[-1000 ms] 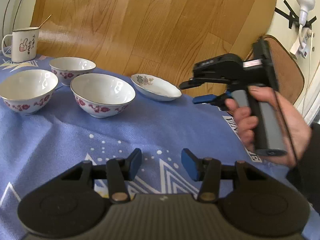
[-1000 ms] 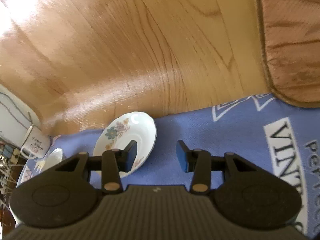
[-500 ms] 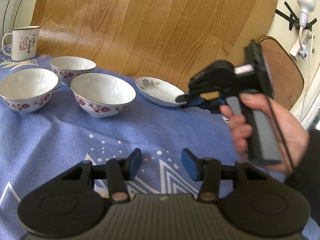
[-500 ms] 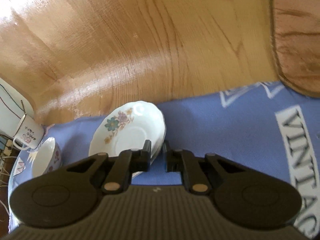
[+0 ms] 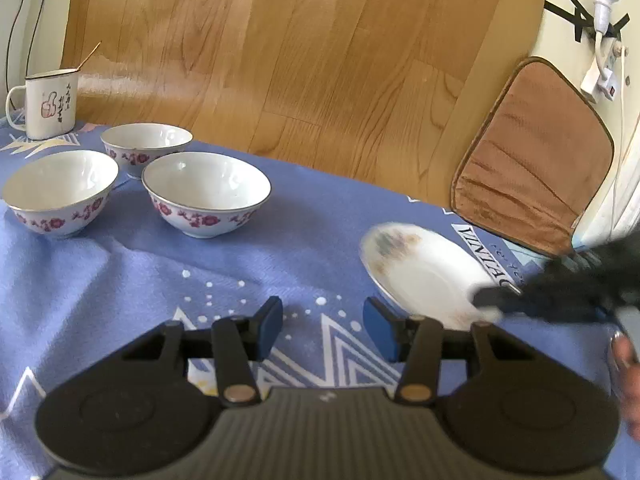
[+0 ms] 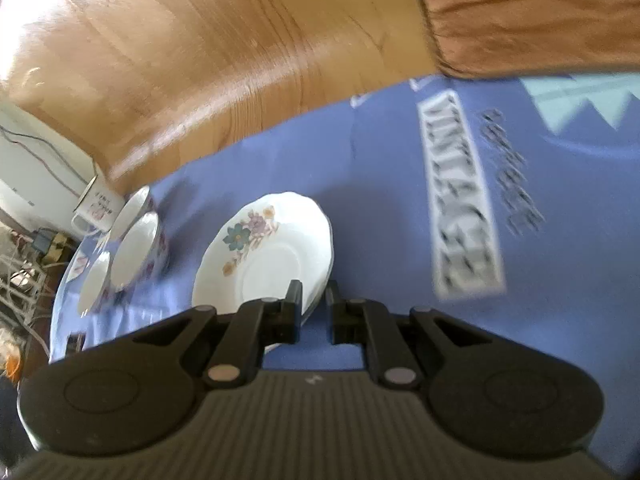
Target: Organize plates and bowls
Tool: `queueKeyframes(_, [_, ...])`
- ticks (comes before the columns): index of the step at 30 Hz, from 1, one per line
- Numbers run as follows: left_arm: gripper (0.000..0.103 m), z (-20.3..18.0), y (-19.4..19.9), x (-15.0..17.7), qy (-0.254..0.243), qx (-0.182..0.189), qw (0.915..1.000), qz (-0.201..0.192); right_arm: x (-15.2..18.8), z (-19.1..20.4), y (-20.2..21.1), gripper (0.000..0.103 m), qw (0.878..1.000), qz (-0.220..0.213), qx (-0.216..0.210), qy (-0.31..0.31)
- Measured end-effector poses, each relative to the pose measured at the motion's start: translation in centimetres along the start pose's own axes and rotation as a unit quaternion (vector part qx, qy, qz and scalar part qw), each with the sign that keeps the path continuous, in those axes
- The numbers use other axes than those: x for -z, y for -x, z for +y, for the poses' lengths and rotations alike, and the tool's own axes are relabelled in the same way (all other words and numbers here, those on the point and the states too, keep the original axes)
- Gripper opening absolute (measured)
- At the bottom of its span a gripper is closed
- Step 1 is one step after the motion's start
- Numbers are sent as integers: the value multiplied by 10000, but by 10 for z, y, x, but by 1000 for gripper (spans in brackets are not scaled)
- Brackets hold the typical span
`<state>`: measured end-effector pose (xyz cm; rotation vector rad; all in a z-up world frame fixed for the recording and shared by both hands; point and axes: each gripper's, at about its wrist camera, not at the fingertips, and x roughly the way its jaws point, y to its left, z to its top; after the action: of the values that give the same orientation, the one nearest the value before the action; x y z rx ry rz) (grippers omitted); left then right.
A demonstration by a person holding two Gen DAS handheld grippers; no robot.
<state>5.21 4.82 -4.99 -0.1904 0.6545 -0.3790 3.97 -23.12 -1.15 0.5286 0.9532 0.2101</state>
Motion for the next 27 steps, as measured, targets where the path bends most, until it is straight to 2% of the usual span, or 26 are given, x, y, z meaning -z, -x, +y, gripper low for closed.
queueKeyframes(6, [49, -3, 1, 2, -145, -86, 9999, 8, 41, -20, 39, 14, 9994, -56, -245, -221])
queueKeyframes(9, [52, -6, 3, 3, -231, -119, 9997, 19, 56, -23, 50, 22, 9993, -117, -291, -224])
queueKeyframes(10, [53, -7, 3, 3, -249, -130, 9996, 21, 61, -22, 55, 34, 9993, -240, -229, -153])
queueKeyframes(11, [53, -7, 3, 4, -263, -139, 9996, 24, 63, -21, 59, 40, 9992, -359, -166, -98])
queueKeyframes(15, [53, -8, 3, 4, -286, -162, 9995, 29, 70, -18, 74, 39, 9956, -928, -84, 87])
queueKeyframes(19, [53, -10, 3, 4, -326, -203, 9993, 30, 82, -20, 76, 39, 9890, -1448, -289, 130])
queueKeyframes(22, [59, -9, 5, 5, -284, -171, 9994, -5, 93, -22, 72, 39, 9830, -1813, -120, 250])
queueKeyframes(27, [61, -4, 17, 9, -153, -76, 9996, -231, 106, -28, 62, 39, 9755, -2126, 28, 567])
